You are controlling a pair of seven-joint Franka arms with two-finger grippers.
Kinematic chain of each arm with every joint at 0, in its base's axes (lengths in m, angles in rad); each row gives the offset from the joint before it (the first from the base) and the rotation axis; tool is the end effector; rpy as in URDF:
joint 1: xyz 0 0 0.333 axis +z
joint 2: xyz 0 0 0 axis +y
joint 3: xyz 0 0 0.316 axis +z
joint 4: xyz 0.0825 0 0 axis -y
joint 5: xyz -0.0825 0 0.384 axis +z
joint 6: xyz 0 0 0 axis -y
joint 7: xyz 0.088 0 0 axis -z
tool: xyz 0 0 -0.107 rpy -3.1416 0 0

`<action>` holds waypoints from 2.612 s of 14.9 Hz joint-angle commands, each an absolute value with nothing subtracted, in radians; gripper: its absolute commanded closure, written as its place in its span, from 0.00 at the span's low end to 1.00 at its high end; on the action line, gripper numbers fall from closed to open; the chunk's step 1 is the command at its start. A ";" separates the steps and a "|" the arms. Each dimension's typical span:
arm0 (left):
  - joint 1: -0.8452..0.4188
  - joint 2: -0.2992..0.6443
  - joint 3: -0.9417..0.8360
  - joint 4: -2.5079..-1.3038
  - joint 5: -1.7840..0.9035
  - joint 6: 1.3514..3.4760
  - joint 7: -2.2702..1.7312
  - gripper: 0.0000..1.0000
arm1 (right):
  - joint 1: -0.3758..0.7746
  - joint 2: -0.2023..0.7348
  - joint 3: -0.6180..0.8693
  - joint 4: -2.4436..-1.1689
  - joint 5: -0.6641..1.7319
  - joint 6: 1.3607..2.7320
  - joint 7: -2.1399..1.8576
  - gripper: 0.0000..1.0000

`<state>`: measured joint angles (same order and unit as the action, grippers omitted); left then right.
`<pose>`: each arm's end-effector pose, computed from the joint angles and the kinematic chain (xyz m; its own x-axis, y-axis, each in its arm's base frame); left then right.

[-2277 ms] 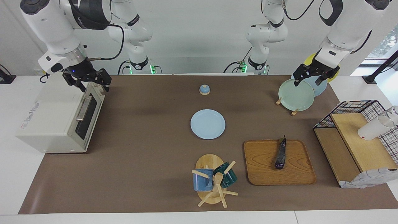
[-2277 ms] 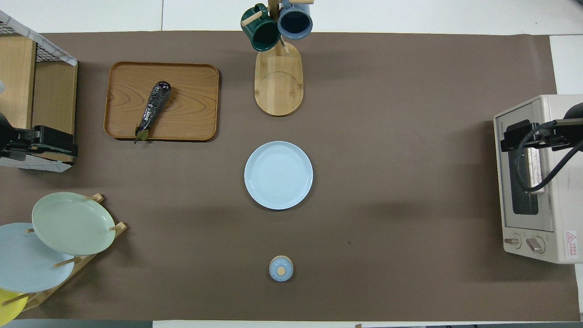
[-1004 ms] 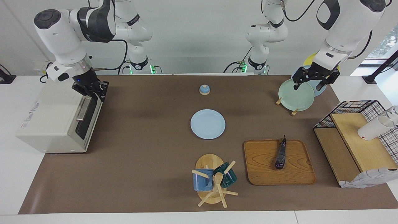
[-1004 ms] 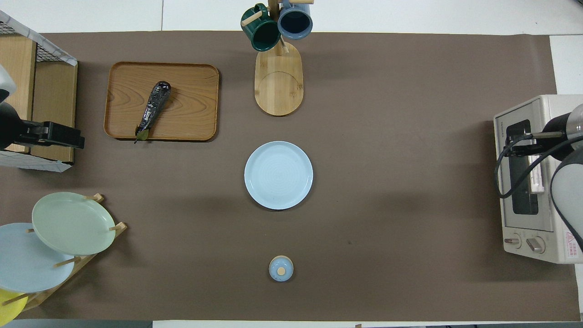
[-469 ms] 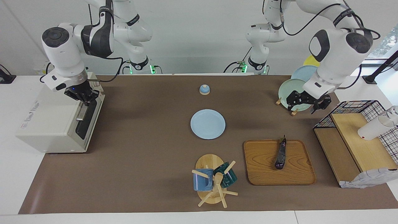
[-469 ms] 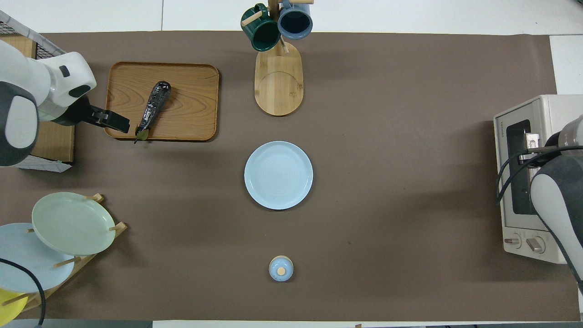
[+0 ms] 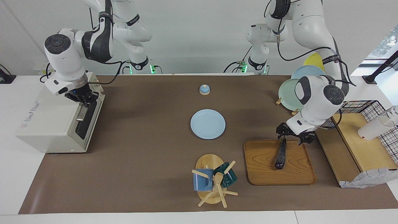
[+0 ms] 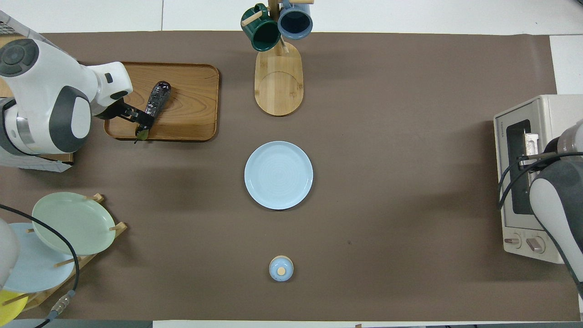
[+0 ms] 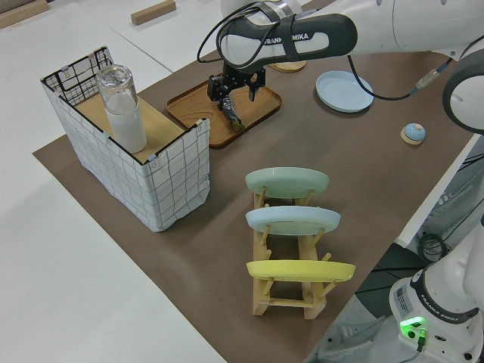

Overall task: Put eggplant into oven
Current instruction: 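Grasp the eggplant with the left gripper while the right gripper reaches the oven, then carry the eggplant toward the plate while the right gripper opens the oven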

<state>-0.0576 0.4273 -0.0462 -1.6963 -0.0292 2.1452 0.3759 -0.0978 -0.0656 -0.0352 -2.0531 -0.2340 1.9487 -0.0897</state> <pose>0.6631 -0.0672 0.3502 0.8958 -0.4429 0.0361 -0.4440 -0.8954 0.0330 0.5239 -0.0860 0.4650 0.9970 0.0407 -0.0664 0.0536 -0.9774 0.2047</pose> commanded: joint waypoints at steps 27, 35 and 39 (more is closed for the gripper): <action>-0.230 0.152 -0.040 -1.794 -0.152 1.896 0.059 1.00 | 0.169 0.132 -0.021 -2.046 0.091 2.240 0.076 1.00; -0.563 0.093 -0.040 -1.963 -0.181 2.100 -0.397 1.00 | 0.213 0.133 -0.023 -2.045 0.077 2.243 0.137 0.80; -0.640 0.185 -0.038 -1.965 -0.218 2.249 -0.437 1.00 | 0.215 0.133 -0.023 -2.045 0.077 2.246 0.138 0.75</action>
<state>-0.6121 0.1467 -0.0592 -1.9475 -0.1939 2.1780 -0.4272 0.2158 0.1294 -0.0221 -2.0564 0.0666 2.2567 0.1289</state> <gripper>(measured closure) 0.718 0.740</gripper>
